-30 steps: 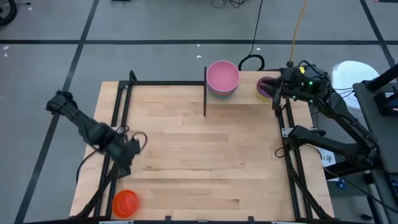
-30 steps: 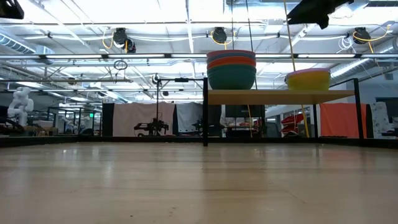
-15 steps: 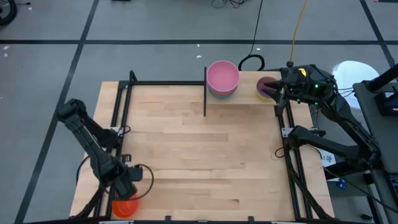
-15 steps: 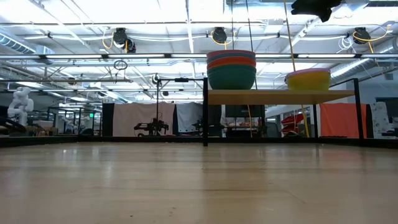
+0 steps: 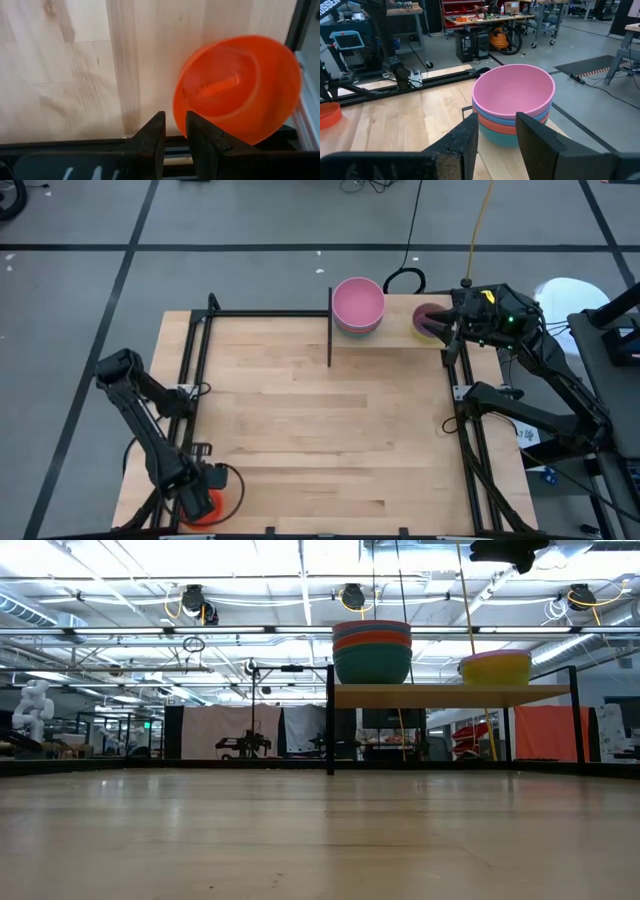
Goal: Place and stack bowls onto a shelf
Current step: Stack the orange bowl on top of the purple bowl on the shelf
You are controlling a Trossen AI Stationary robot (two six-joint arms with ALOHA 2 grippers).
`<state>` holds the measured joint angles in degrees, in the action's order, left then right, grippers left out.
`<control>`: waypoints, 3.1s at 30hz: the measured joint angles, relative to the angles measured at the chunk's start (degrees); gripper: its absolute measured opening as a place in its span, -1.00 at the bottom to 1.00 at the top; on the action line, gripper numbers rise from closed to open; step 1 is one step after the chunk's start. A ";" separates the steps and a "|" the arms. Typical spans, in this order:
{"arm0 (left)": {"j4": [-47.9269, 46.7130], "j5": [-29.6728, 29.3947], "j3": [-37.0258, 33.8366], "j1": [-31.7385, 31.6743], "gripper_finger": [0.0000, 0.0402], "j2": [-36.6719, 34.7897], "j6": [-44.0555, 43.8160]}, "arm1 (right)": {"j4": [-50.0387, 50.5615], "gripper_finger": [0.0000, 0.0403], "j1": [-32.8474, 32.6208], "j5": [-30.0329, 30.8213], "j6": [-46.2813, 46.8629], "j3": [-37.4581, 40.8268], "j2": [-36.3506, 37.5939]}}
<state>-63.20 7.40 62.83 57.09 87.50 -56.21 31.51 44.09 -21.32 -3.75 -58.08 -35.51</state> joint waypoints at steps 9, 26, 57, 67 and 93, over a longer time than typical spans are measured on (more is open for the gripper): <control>2.35 -0.98 0.00 0.03 -0.60 3.99 0.59 | 0.00 -0.39 0.01 0.00 0.02 0.00 0.00; 6.52 -2.77 0.00 0.03 -0.60 8.24 4.16 | -0.02 -0.39 -0.01 0.02 0.04 0.00 0.00; 7.67 1.27 0.09 -12.31 -0.97 13.20 2.26 | -0.02 -0.39 0.01 0.15 0.04 0.00 -0.04; 7.56 -0.69 0.00 -27.82 -0.98 2.40 2.26 | -0.03 -0.39 0.01 -2.07 -1.49 0.00 1.44; 34.48 -12.04 9.53 -50.80 -0.98 -12.10 6.76 | 1.70 -0.39 -0.01 -8.99 1.33 -0.04 16.44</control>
<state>-28.72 -4.64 72.36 6.29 75.40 -49.45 33.21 44.07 -30.31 -2.42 -58.13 -19.07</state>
